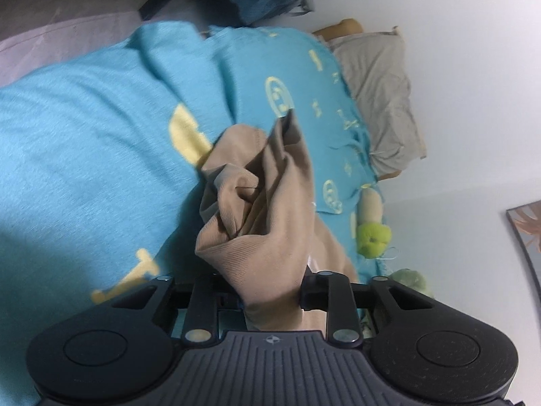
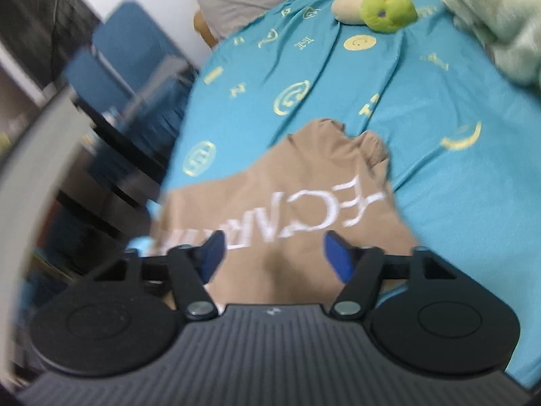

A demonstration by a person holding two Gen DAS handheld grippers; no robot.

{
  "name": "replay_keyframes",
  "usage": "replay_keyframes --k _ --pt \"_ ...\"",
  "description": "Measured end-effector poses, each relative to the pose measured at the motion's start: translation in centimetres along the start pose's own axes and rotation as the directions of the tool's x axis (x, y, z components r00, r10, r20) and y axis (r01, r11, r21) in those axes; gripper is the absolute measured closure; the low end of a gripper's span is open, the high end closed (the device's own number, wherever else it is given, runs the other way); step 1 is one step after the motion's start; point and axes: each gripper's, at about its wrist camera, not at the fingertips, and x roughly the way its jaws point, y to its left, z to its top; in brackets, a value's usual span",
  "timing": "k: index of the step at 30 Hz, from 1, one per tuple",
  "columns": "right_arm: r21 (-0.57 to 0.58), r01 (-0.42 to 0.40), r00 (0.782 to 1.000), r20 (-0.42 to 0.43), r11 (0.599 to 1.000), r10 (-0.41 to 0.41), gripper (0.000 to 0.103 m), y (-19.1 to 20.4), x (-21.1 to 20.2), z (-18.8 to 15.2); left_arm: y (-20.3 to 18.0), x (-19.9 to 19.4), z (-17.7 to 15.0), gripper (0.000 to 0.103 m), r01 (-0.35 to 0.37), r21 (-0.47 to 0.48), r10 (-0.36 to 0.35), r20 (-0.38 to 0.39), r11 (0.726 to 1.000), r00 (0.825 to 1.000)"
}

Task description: Fold clothes

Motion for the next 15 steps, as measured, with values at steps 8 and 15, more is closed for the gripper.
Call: replay_keyframes --k 8,15 --pt "0.326 -0.248 0.952 -0.094 0.912 0.292 0.011 -1.5 0.2 -2.1 -0.3 -0.7 -0.3 0.077 0.029 0.016 -0.029 0.012 0.999 1.000" --pt "0.652 -0.237 0.907 -0.118 0.720 0.405 0.010 -5.0 6.0 -4.1 -0.2 -1.5 -0.4 0.079 0.099 0.015 -0.100 0.028 0.995 0.995"
